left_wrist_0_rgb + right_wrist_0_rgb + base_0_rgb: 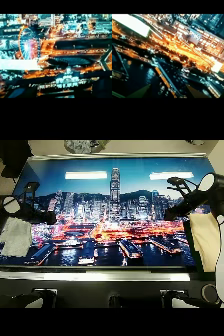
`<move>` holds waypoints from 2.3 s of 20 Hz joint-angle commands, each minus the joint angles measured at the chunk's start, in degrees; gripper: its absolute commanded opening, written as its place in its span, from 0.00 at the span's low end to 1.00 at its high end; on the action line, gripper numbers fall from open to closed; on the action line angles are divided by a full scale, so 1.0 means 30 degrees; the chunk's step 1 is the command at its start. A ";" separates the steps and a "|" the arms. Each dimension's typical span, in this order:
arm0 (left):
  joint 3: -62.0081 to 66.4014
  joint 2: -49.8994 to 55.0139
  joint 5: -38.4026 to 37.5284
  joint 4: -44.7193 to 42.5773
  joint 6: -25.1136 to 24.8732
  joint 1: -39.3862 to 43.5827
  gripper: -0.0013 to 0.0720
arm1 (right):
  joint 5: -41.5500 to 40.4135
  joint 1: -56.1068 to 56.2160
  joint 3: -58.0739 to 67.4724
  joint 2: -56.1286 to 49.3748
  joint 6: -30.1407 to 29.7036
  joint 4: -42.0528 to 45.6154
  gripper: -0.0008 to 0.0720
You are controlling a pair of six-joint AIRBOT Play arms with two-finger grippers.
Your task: Fold the shirts.
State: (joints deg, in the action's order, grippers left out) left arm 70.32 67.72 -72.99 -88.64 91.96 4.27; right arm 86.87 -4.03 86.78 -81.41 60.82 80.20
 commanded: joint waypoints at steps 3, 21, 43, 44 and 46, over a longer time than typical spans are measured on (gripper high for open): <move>-0.0007 -0.0015 0.0007 -0.0007 0.0000 -0.0007 0.77 | 0.0000 0.0015 0.0000 -0.0007 0.0000 0.0000 0.70; -0.0044 0.0036 0.4065 0.0248 0.0430 0.0153 0.77 | -0.3126 0.0015 0.0000 -0.0007 0.0000 -0.0007 0.70; 0.2142 0.9100 0.6914 0.9034 0.1982 -1.4069 1.00 | -0.3249 0.0022 -0.0007 -0.0029 -0.0561 -0.0364 0.70; 0.2142 0.9377 0.7322 0.9675 0.1355 -1.3835 1.00 | -0.3009 0.0015 -0.0007 -0.0029 -0.0561 -0.0641 0.70; 0.2142 0.9734 0.7679 0.9508 0.1355 -1.3420 1.00 | -0.2477 0.0015 -0.0007 -0.0029 -0.0561 -0.1202 0.70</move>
State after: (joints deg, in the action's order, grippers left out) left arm 77.30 94.63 -54.70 -65.19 99.42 -37.01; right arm 77.56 -4.03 86.78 -81.47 59.13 78.74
